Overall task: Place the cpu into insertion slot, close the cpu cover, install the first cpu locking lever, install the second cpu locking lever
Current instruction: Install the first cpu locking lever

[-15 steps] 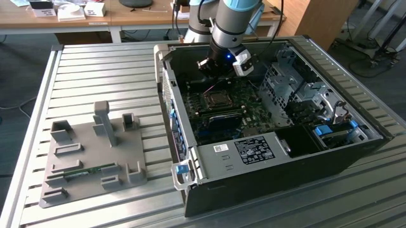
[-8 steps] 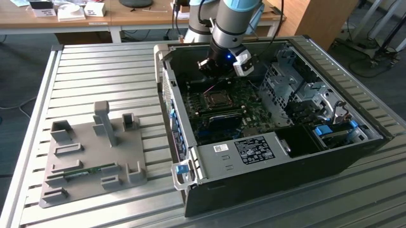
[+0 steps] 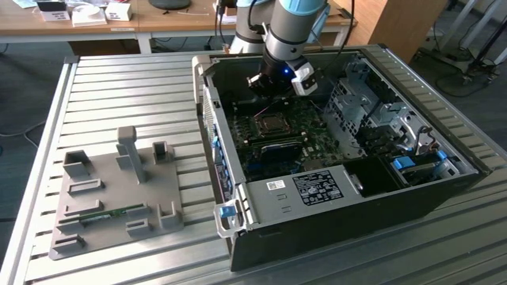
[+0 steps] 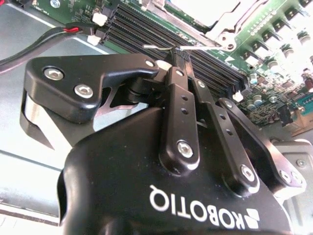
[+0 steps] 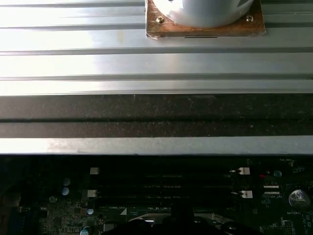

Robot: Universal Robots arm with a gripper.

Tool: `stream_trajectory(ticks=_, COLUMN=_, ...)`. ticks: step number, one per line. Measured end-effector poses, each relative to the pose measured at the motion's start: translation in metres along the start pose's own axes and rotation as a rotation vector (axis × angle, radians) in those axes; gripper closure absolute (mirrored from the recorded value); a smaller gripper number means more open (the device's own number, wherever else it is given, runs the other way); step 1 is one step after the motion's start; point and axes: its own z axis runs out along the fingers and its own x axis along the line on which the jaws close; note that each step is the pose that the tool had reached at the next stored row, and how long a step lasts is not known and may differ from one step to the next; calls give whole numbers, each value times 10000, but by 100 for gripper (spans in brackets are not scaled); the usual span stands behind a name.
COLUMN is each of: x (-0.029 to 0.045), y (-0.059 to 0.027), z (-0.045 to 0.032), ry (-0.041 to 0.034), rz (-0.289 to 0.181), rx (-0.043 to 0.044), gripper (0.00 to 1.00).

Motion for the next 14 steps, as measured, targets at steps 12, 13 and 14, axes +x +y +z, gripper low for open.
stream_trajectory(ticks=12, x=-22, y=-5, z=23, ry=-1, rz=1, rx=0, gripper=89)
stream_trajectory(ticks=13, x=-22, y=-6, z=24, ry=-1, rz=1, rx=-1, gripper=89)
stream_trajectory(ticks=14, x=-22, y=-6, z=25, ry=-1, rz=1, rx=-1, gripper=89)
